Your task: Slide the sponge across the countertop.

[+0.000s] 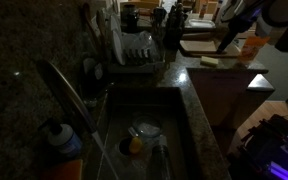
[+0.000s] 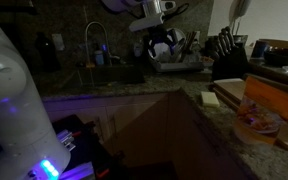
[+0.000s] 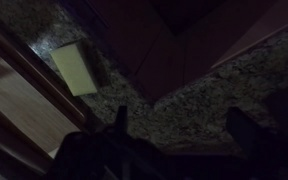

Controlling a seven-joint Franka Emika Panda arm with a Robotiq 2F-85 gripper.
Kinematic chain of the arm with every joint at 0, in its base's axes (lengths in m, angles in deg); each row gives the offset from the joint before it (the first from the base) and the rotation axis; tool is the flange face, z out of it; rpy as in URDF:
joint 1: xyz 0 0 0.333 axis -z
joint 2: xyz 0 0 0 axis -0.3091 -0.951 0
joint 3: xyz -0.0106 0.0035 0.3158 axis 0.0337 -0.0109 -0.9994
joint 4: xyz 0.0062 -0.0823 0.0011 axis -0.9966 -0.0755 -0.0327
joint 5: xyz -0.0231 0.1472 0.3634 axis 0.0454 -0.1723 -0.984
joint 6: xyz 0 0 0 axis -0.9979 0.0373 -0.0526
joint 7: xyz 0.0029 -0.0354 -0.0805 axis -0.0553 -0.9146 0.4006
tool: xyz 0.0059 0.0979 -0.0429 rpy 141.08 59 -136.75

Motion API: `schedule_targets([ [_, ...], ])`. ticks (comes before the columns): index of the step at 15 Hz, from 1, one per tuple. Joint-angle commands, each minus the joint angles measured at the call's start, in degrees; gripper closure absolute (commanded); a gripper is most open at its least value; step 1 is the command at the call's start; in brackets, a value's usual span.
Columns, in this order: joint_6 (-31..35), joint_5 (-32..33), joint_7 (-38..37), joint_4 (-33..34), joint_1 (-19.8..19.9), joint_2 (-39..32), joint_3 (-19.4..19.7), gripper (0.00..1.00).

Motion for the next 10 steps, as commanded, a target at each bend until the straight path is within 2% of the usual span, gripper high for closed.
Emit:
schedule_targets([
  [1,-4.2,-5.5,9.1,4.1,-0.2,-6.4,2.8,0.00],
  [2,-3.1,-4.0,9.9,5.3,1.1,-9.0,3.4,0.00],
  [5,2.4,10.3,4.1,8.4,4.8,-14.1,4.4,0.00],
  [8,10.1,25.2,-5.0,13.2,5.6,-19.7,6.4,0.00],
  [10,12.9,27.0,-10.0,15.9,5.4,-23.4,7.4,0.00],
])
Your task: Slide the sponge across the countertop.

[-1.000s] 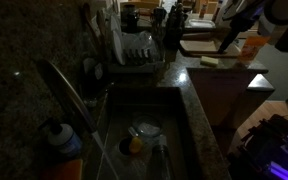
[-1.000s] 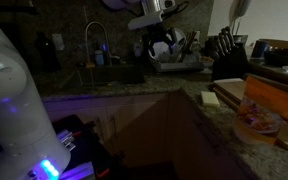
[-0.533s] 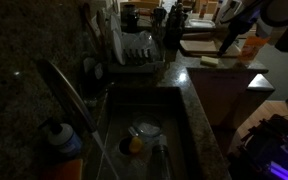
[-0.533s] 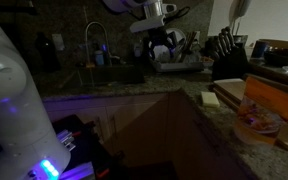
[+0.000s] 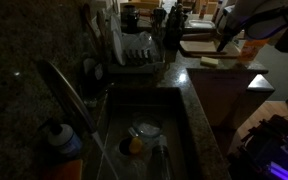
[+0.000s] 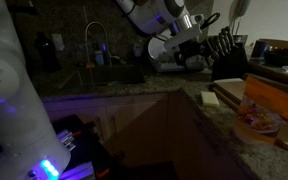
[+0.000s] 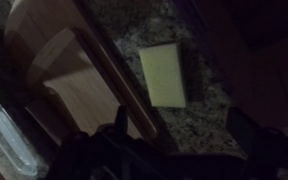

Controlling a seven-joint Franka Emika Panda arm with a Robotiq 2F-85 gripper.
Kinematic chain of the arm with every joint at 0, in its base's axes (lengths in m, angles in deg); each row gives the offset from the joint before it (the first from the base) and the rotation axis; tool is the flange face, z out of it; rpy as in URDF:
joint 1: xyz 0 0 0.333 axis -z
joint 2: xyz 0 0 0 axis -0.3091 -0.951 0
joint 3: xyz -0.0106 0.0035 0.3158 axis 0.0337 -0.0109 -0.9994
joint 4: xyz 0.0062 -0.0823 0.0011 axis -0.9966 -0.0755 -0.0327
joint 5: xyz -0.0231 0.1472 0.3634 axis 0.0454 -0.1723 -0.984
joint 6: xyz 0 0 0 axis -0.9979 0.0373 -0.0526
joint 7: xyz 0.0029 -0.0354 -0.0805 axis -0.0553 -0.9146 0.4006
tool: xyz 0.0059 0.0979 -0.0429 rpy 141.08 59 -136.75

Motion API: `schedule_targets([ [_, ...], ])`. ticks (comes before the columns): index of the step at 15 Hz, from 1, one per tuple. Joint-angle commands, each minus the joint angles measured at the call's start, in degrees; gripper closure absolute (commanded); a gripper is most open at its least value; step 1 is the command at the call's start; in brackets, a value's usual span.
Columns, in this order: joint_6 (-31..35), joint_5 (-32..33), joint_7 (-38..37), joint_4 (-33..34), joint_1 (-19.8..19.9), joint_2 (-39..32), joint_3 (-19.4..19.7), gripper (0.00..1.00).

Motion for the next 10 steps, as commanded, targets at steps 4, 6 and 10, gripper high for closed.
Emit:
schedule_targets([
  [4,2.5,5.0,-10.9,5.5,-0.4,-7.2,2.1,0.00],
  [6,2.5,4.9,-13.4,7.5,-0.5,-10.2,3.1,0.00],
  [10,1.2,-3.8,-2.8,8.4,2.5,-12.5,-0.4,0.00],
])
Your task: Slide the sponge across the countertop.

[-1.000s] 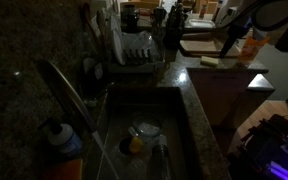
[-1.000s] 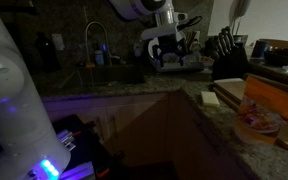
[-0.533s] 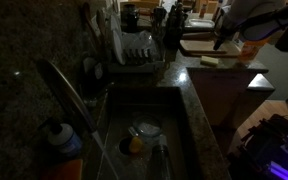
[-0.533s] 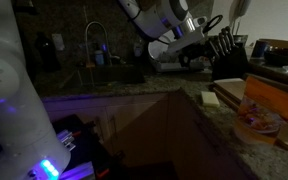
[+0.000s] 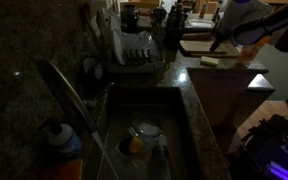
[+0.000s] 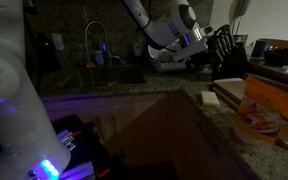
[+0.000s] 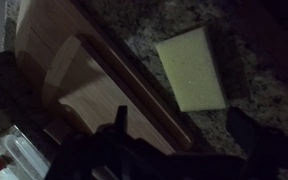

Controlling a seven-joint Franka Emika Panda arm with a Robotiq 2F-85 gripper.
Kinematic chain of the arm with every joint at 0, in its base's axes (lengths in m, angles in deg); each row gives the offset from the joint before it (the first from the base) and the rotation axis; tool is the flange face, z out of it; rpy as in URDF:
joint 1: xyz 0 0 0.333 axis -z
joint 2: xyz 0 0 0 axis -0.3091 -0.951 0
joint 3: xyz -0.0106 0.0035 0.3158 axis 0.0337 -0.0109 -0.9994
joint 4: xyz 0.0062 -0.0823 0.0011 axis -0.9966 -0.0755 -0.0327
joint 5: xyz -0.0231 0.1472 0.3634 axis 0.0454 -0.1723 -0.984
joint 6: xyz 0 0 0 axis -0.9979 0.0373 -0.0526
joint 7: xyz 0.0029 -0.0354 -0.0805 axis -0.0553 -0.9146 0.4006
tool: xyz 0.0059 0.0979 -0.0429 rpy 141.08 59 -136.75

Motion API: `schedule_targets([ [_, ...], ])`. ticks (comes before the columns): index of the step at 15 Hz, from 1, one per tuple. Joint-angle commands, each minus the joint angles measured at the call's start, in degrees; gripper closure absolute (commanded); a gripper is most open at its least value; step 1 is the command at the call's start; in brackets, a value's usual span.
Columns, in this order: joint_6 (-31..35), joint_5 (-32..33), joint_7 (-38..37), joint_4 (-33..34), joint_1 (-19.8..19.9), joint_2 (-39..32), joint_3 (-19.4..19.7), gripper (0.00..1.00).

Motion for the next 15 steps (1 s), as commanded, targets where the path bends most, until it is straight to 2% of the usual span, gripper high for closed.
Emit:
schedule_targets([
  [1,-0.7,-12.0,14.2,0.8,6.3,-3.4,-6.6,0.00],
  [4,-7.1,-23.4,28.1,6.4,11.8,-9.4,-11.0,0.00],
  [6,-12.8,-27.1,36.7,10.1,11.2,-12.3,-9.1,0.00],
  [7,-13.9,-26.9,40.8,11.5,14.0,-13.1,-11.4,0.00],
  [8,-12.3,-27.7,45.4,11.9,13.0,-13.7,-10.0,0.00],
  [10,-10.2,-28.1,52.1,12.5,13.7,-14.0,-10.8,0.00],
  [11,-10.4,-27.5,46.4,10.8,11.4,-13.1,-8.2,0.00],
  [15,-9.8,-28.6,45.8,10.1,11.2,-12.4,-8.1,0.00],
])
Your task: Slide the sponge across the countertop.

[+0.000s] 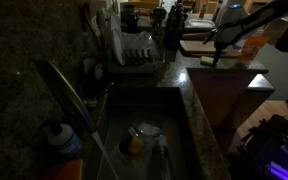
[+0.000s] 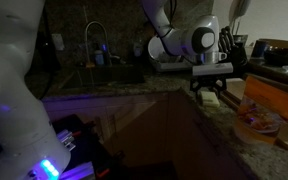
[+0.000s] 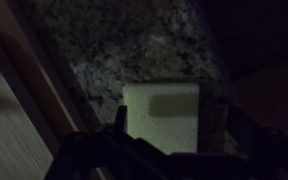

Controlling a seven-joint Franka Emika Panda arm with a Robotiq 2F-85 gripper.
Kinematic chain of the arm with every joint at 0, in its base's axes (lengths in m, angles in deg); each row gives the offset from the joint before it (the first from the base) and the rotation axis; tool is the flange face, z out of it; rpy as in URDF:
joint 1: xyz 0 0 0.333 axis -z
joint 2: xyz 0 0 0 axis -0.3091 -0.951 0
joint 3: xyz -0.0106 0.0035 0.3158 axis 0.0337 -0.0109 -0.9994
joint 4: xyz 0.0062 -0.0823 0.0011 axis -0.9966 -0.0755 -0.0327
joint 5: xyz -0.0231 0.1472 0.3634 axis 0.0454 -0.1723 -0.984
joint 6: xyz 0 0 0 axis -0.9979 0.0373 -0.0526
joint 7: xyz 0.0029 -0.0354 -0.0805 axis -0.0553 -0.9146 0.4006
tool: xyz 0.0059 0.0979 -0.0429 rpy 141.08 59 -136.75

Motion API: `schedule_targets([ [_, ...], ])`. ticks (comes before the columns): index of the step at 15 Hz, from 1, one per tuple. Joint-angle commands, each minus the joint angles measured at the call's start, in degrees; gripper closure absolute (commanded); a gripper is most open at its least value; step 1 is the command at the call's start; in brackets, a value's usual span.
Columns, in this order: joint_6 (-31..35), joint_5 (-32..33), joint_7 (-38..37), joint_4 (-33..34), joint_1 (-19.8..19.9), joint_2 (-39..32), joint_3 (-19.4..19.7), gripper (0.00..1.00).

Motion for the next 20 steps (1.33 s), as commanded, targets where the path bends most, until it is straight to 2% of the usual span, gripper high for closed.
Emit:
schedule_targets([
  [1,1.3,-3.2,0.3,-2.6,0.0,2.4,-0.1,0.00],
  [4,6.2,-3.9,-0.4,-3.5,-0.1,2.5,0.2,0.00],
  [5,3.0,-3.1,-0.2,-0.8,-0.8,0.9,0.7,0.00],
  [9,3.3,-3.2,-0.2,-0.8,-0.9,0.9,0.7,0.00],
  [11,6.3,-0.4,-6.9,3.4,-2.8,-4.1,4.1,0.00],
  [14,7.0,-0.2,-12.2,6.0,-3.5,-7.2,5.4,0.00],
  [15,6.2,-1.1,-9.4,3.0,-2.3,-4.1,3.8,0.00],
  [17,6.3,-1.0,-10.8,4.6,-2.7,-5.6,4.3,0.00],
  [20,2.6,-3.1,-10.3,6.0,-1.8,-5.9,3.2,0.00],
])
